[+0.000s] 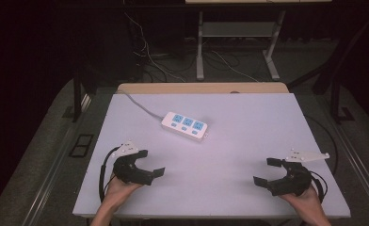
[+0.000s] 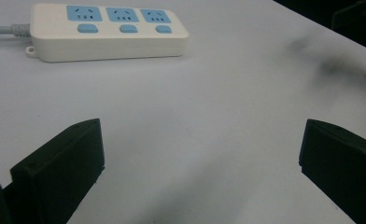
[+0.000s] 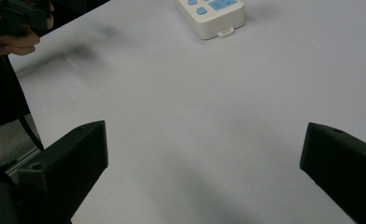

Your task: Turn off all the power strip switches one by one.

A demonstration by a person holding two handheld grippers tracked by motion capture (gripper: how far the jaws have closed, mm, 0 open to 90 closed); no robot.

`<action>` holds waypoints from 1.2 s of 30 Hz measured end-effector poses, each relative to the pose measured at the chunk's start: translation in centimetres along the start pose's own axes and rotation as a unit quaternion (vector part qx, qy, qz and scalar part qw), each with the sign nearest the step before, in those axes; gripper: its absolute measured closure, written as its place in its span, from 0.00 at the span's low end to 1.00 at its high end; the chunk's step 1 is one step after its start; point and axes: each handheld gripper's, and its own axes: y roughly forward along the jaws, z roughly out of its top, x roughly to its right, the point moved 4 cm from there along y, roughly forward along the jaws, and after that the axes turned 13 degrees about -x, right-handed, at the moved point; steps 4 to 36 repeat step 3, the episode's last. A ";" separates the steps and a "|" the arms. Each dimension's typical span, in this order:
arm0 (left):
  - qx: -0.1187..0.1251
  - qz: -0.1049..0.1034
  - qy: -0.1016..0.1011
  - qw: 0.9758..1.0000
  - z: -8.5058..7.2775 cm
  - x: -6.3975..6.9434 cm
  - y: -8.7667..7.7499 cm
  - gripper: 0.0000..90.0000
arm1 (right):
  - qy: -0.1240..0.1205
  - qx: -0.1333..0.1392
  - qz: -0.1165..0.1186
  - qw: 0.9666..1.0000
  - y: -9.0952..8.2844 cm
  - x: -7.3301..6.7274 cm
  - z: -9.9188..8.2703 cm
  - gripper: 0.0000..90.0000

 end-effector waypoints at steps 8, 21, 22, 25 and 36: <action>0.001 -0.002 0.005 1.000 -0.2 0.2 0.2 0.00 | -0.001 -0.001 0.000 1.000 0.0 0.0 0.0 0.01; 0.001 -0.002 0.005 1.000 -0.2 0.2 0.2 0.00 | -0.001 -0.001 0.000 1.000 0.0 0.0 0.0 0.01; 0.001 -0.002 0.005 1.000 -0.2 0.2 0.2 0.00 | -0.001 -0.001 0.000 1.000 0.0 0.0 0.0 0.01; 0.001 -0.002 0.005 1.000 -0.2 0.2 0.2 0.00 | -0.001 -0.001 0.000 1.000 0.0 0.0 0.0 0.01; 0.001 -0.002 0.005 1.000 -0.2 0.2 0.2 0.00 | -0.001 -0.001 0.000 1.000 0.0 0.0 0.0 0.01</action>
